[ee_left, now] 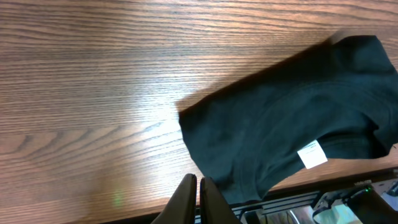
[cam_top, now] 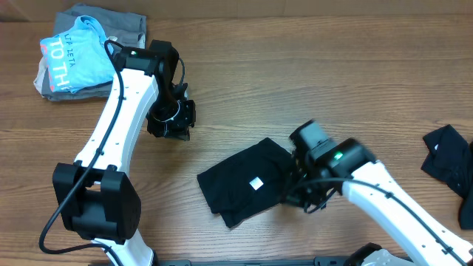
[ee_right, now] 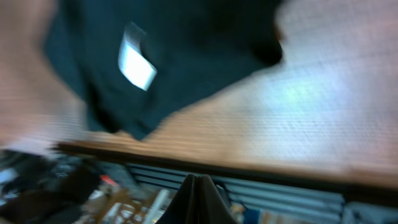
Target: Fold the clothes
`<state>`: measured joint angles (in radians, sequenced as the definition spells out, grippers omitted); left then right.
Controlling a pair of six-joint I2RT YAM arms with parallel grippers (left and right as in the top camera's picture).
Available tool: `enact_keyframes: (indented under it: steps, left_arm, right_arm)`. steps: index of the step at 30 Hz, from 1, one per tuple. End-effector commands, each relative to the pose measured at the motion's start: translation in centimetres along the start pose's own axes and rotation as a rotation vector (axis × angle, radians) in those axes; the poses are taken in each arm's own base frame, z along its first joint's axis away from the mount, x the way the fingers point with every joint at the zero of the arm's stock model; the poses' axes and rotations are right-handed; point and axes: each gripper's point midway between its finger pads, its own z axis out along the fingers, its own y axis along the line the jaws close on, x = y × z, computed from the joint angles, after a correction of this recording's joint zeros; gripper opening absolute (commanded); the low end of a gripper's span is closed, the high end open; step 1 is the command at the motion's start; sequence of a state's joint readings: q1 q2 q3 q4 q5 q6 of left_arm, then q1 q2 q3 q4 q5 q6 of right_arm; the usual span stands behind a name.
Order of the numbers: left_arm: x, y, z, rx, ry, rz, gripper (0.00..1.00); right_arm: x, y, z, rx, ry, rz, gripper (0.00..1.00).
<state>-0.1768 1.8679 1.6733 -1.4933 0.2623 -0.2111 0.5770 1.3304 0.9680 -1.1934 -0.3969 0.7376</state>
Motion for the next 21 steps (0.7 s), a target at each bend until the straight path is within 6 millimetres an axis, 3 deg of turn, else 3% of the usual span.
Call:
enact_keyframes:
  steps: [1, 5, 10, 21]
  left_arm:
    - [0.2, -0.4, 0.3, 0.023, 0.017, 0.001, 0.09]
    - [0.0, -0.5, 0.3, 0.025, 0.010, 0.002, 0.09]
    - [0.1, -0.4, 0.3, 0.024, 0.014, 0.002, 0.09]
    - [0.1, -0.5, 0.3, 0.025, 0.012, 0.003, 0.12]
  right_arm:
    - [1.5, -0.8, 1.8, 0.085, -0.018, 0.071, 0.04]
    - [2.4, 0.2, 4.6, 0.052, -0.026, 0.050, 0.04]
    - [2.0, 1.8, 6.5, -0.054, -0.013, 0.051, 0.04]
    - [1.3, -1.4, 10.5, 0.056, 0.013, 0.128, 0.04]
